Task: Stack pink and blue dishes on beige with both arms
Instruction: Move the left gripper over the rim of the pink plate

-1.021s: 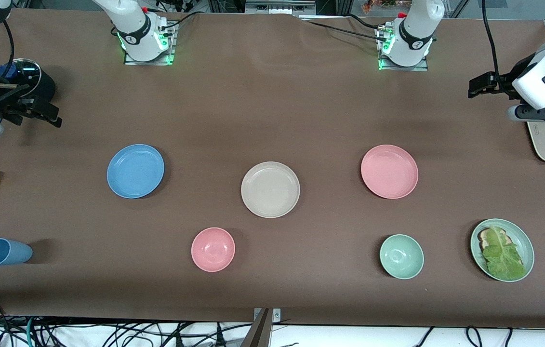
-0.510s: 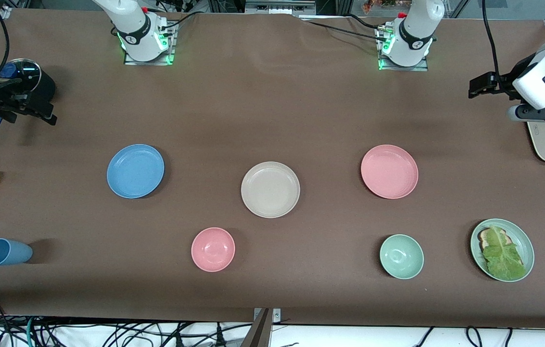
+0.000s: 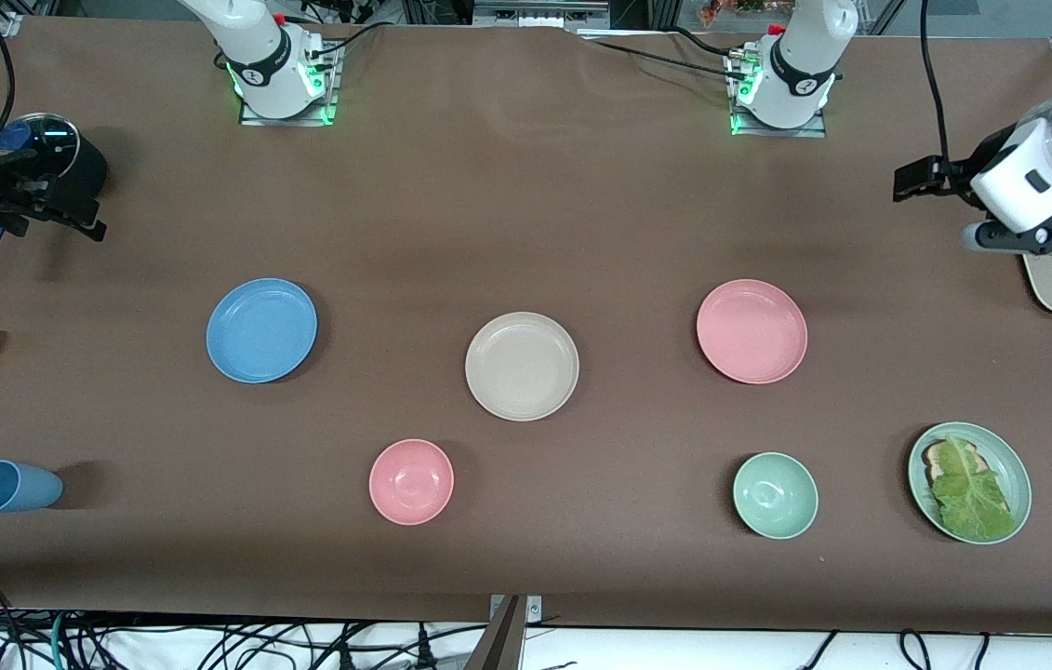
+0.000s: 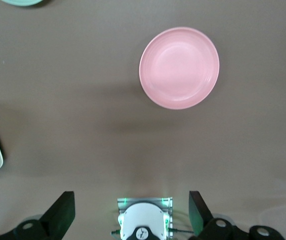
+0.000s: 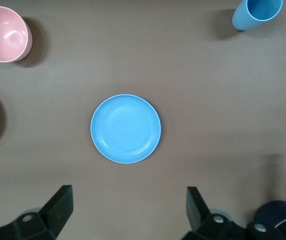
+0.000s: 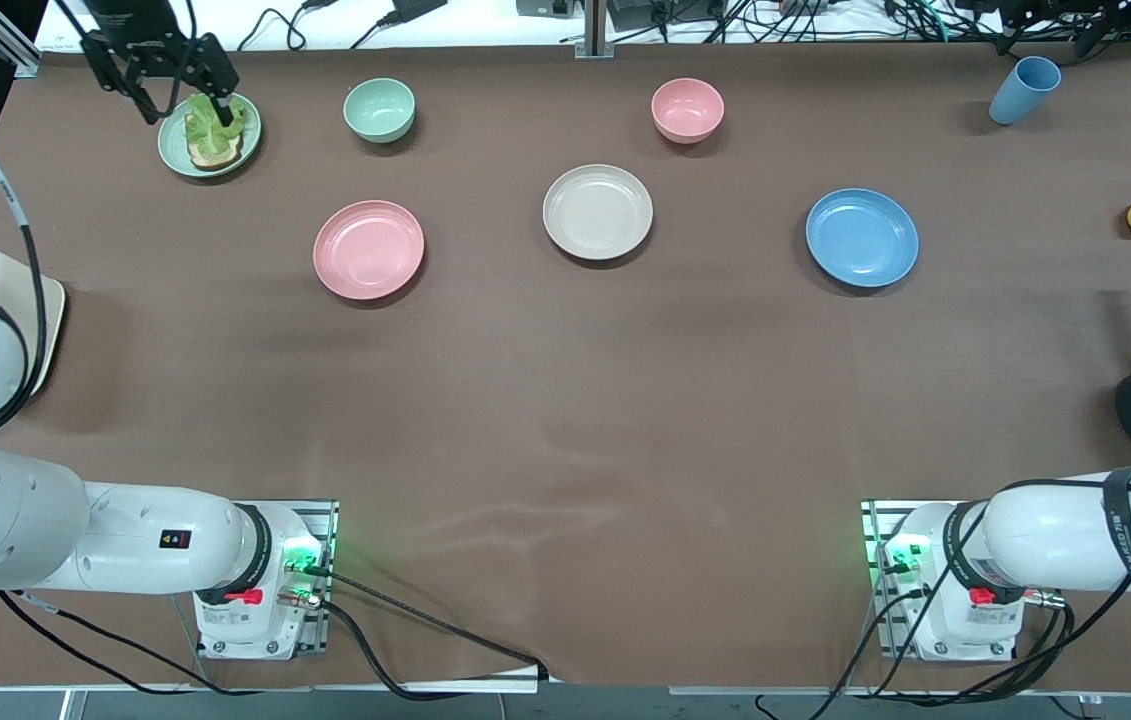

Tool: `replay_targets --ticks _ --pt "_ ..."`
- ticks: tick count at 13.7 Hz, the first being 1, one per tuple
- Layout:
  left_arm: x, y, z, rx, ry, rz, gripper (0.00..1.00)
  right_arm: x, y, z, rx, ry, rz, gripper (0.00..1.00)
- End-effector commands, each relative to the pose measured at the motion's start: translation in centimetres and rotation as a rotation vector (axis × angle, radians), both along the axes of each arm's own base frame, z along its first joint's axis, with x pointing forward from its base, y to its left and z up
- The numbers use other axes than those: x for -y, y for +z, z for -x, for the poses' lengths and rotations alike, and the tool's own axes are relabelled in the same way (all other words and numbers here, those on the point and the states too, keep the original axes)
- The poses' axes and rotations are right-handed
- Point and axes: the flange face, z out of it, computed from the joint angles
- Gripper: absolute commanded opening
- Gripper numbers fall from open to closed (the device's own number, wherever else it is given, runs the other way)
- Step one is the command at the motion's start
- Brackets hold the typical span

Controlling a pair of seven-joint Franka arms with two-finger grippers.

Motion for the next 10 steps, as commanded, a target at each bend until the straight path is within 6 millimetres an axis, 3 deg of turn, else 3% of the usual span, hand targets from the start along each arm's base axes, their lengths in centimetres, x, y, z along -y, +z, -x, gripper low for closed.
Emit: replay_targets --ticks 1,3,6,10 --pt "0.8 -3.0 -4.5 -0.028 -0.004 0.045 1.0 0.6 0.7 0.5 -0.006 0.004 -0.005 1.0" --pt "1.3 -5.6 -6.6 -0.041 -0.009 0.043 1.0 1.3 0.6 0.8 -0.027 -0.009 -0.007 1.0" --pt "1.3 -6.7 -6.9 -0.057 -0.009 0.041 1.0 1.1 0.7 0.9 -0.026 -0.005 -0.004 1.0" --pt "1.3 -10.9 -8.3 -0.096 -0.01 0.039 1.0 1.2 0.7 0.9 -0.026 -0.006 -0.004 1.0"
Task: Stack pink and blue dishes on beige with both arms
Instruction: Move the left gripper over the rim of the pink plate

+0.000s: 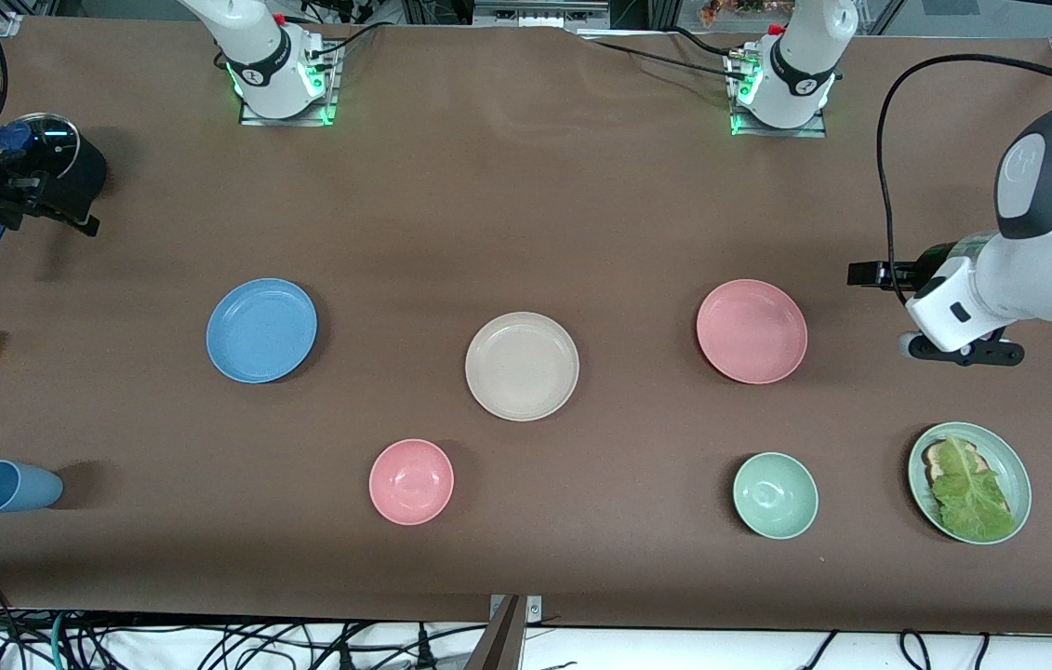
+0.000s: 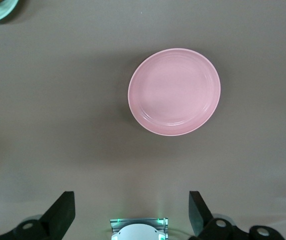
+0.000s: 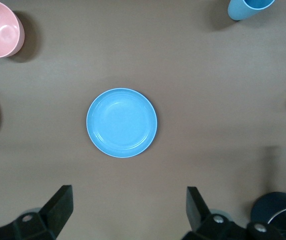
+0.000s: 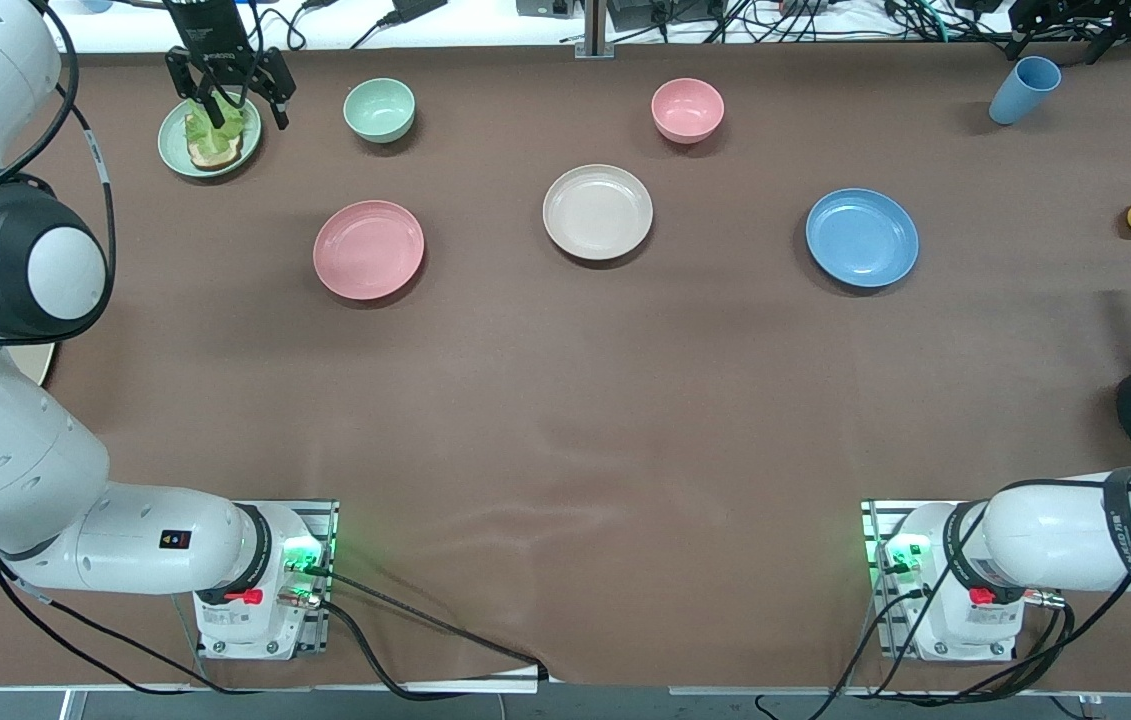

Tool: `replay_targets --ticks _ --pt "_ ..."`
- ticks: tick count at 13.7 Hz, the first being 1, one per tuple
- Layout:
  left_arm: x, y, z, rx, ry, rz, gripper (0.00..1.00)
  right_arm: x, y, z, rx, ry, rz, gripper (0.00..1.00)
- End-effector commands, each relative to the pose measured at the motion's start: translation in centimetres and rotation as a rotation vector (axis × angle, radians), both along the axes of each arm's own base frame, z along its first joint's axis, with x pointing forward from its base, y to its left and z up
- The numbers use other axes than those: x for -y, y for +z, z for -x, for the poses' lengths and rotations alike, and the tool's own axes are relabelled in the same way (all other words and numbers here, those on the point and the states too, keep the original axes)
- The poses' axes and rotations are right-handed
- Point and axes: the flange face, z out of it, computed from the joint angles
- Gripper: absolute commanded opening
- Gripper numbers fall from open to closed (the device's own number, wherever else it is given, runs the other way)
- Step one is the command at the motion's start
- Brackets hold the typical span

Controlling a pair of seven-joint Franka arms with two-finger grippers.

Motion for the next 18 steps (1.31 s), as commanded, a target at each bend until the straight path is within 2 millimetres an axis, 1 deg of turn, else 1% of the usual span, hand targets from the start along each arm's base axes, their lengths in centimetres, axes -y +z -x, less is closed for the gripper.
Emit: replay_targets --ticks 1,2,3,4,5,6,7,8,10,11,13,14,15,18 --pt "0.2 -2.6 -1.7 -0.008 -0.005 0.025 1.0 0.1 0.9 0.6 0.001 0.012 -0.003 1.0" --pt "0.4 -5.0 -2.1 -0.041 -0.011 0.017 1.0 0.2 0.9 0.6 0.001 0.011 -0.003 1.0" --pt "0.3 -5.9 -2.3 -0.052 -0.007 0.017 1.0 0.2 0.9 0.6 0.001 0.011 -0.003 1.0" --pt "0.3 -7.7 -2.6 -0.07 0.0 0.033 1.0 0.2 0.9 0.5 0.004 0.011 -0.003 1.0" --pt "0.5 -8.7 -3.3 -0.041 0.016 0.059 1.0 0.1 0.9 0.6 0.003 0.012 -0.003 1.0" --pt "0.1 -10.1 -3.7 -0.007 0.057 0.11 1.0 0.2 0.9 0.5 0.004 0.009 -0.003 1.0" --pt "0.2 -11.9 -3.5 0.007 0.075 0.131 1.0 0.2 0.9 0.6 0.003 0.011 -0.003 1.0" --pt "0.3 -13.2 -3.6 0.044 0.082 0.13 1.0 0.2 0.9 0.6 0.001 0.011 -0.003 1.0" --pt "-0.1 -15.7 -2.7 0.08 0.096 0.127 1.0 0.3 0.8 0.7 -0.006 0.009 -0.005 1.0" --pt "-0.3 -16.0 -2.0 0.105 0.1 0.125 1.0 0.2 0.8 0.7 -0.006 0.011 -0.005 1.0" --pt "-1.4 -16.9 -0.1 0.153 0.095 0.126 1.0 0.2 0.9 0.6 -0.005 0.011 -0.005 1.0" --pt "-2.7 -17.3 0.4 0.177 0.088 0.132 1.0 0.2 0.8 0.7 -0.006 0.011 -0.005 1.0" --pt "-3.1 -17.5 1.3 0.195 0.083 0.145 1.0 0.2 0.9 0.6 -0.005 0.011 -0.005 1.0" --pt "-3.6 -17.3 4.7 0.318 0.038 0.143 1.0 0.2 0.9 0.6 -0.005 0.011 -0.005 1.0"
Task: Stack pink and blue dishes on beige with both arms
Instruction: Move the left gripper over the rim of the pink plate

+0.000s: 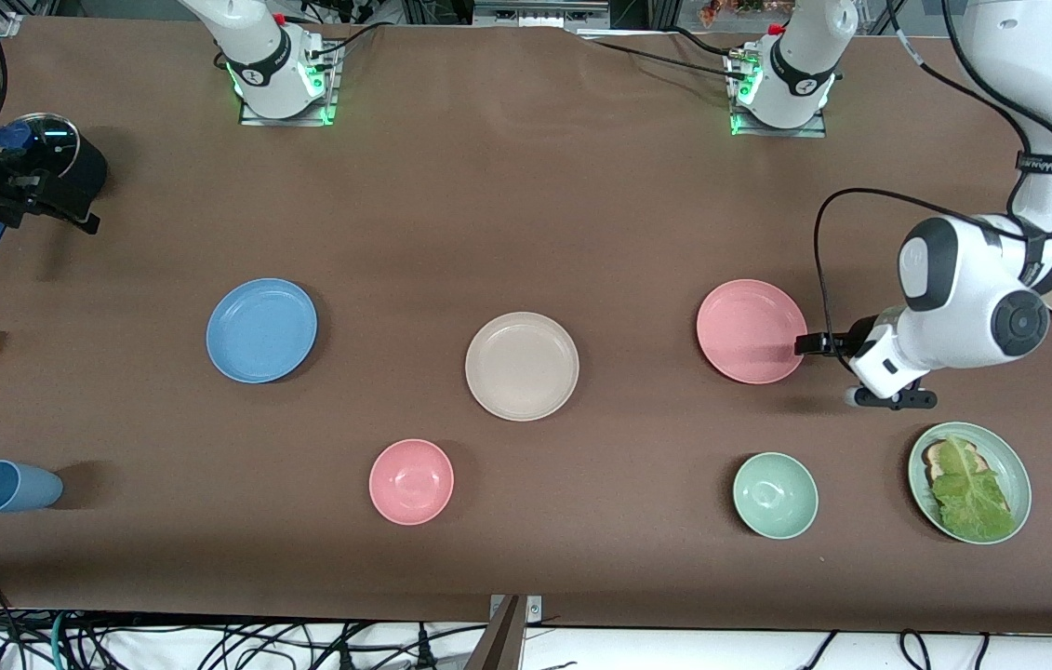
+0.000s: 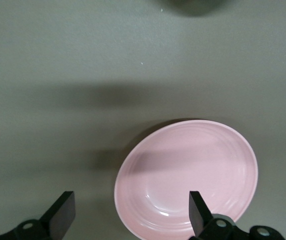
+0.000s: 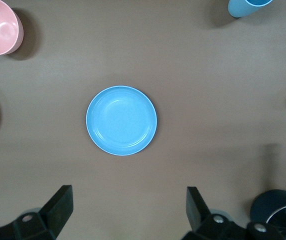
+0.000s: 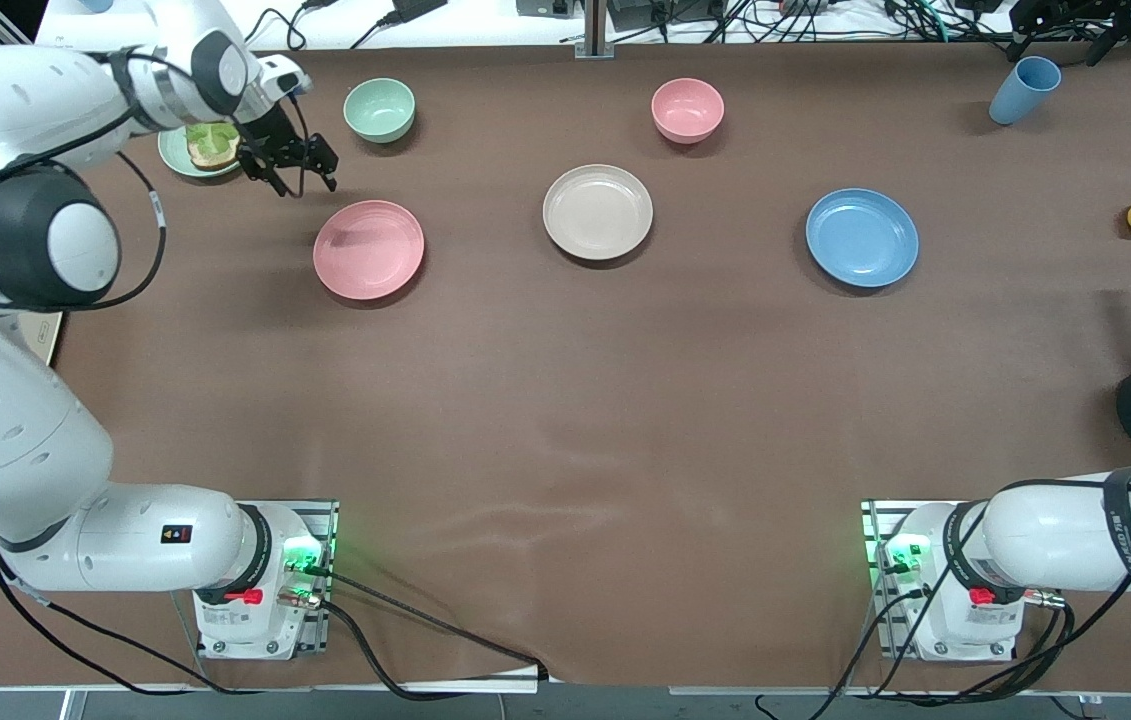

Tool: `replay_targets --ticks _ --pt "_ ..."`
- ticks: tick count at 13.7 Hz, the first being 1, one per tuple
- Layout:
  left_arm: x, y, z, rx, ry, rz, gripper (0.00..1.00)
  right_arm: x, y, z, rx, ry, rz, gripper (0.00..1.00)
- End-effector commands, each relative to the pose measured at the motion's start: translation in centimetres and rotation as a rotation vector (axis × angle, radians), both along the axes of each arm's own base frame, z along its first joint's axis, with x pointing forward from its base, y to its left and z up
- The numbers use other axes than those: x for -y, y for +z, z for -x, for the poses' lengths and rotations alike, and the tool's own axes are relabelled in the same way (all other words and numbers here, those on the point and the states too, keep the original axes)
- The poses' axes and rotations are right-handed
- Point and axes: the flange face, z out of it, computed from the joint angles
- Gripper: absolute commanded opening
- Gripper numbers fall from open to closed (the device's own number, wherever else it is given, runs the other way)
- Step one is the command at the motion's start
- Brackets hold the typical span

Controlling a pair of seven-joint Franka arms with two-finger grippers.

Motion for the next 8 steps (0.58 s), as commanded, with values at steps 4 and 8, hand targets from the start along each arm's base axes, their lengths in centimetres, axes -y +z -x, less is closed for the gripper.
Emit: replay_targets --ticks 4,8 --pt "0.0 0.8 6.1 0.176 -0.017 -0.01 1.0 0.1 0.9 0.5 0.003 0.011 -0.004 1.0" --pt "-0.1 -1.2 6.9 0.201 0.027 0.024 1.0 0.1 0.9 0.5 0.003 0.011 -0.004 1.0"
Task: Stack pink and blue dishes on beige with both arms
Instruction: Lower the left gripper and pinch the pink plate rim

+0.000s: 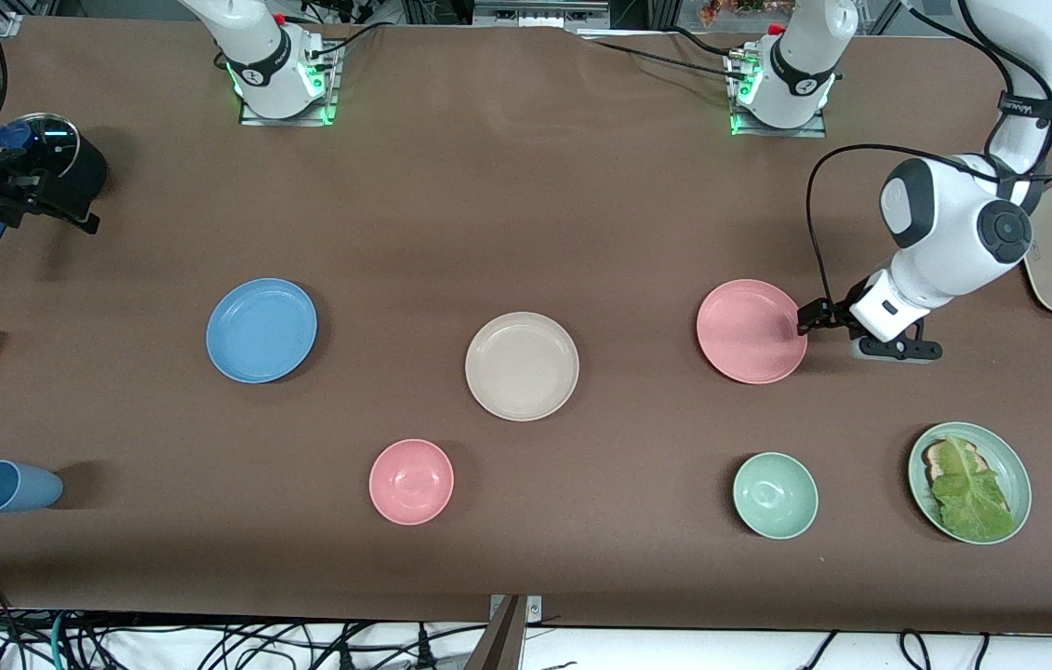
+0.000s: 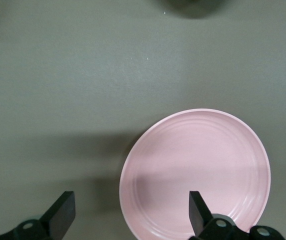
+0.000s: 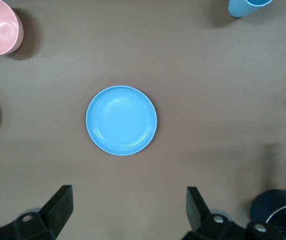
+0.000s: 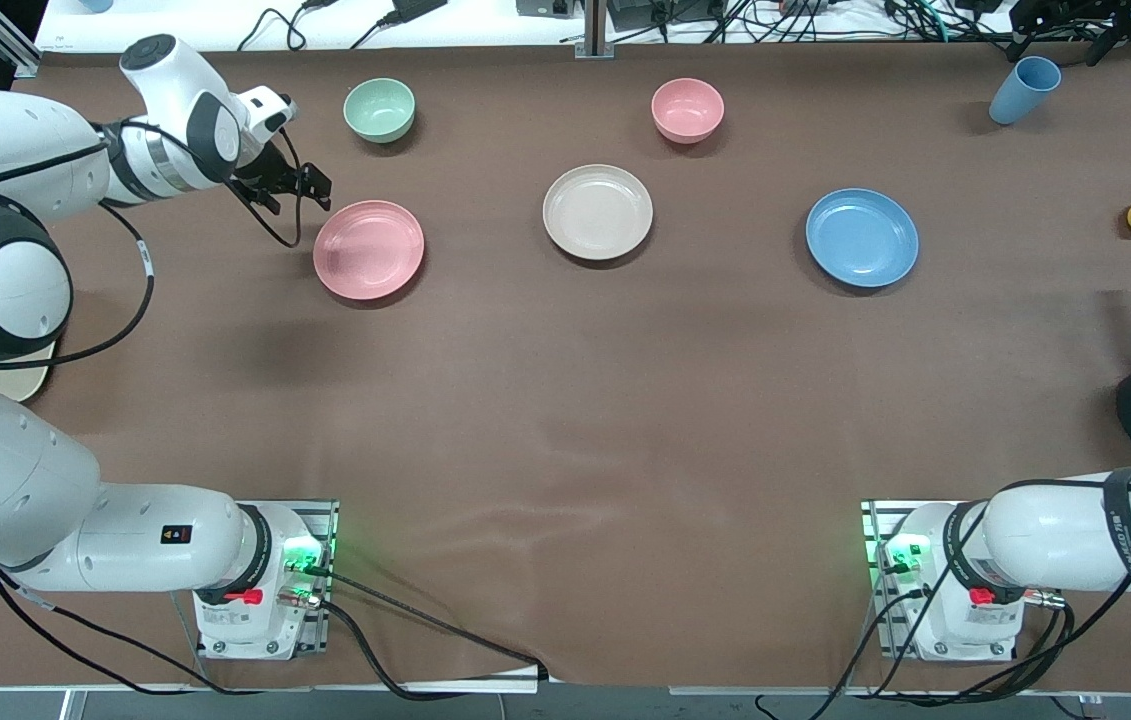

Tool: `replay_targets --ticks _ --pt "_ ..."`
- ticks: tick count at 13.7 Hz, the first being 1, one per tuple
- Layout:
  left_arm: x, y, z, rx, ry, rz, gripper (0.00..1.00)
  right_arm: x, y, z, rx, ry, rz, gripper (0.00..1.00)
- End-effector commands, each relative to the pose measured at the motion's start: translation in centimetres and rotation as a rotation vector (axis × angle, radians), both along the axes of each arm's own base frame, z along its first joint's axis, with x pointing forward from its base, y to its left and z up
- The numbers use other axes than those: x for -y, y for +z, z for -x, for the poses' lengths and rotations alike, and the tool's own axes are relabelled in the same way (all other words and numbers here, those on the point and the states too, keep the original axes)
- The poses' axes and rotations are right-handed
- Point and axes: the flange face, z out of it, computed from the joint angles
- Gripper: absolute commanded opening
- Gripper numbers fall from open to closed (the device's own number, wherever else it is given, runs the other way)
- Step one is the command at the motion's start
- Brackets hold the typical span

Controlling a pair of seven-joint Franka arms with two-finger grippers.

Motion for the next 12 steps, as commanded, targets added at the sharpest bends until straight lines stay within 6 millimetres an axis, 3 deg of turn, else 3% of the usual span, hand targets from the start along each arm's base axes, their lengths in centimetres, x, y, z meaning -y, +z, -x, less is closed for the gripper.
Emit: replay_targets --ticks 1,7,12 --pt "-0.1 -1.0 0.8 0.036 -0.015 0.027 1.0 0.0 0.8 0.5 0.002 0.013 -0.004 1.0" --pt "0.7 -3.9 0.6 0.067 -0.111 0.048 1.0 0.4 0.8 0.5 0.001 0.006 -0.008 1.0" --pt "1.4 -5.0 0.4 0.084 -0.196 0.04 1.0 0.8 0.6 0.7 -0.018 -0.003 -0.007 1.0"
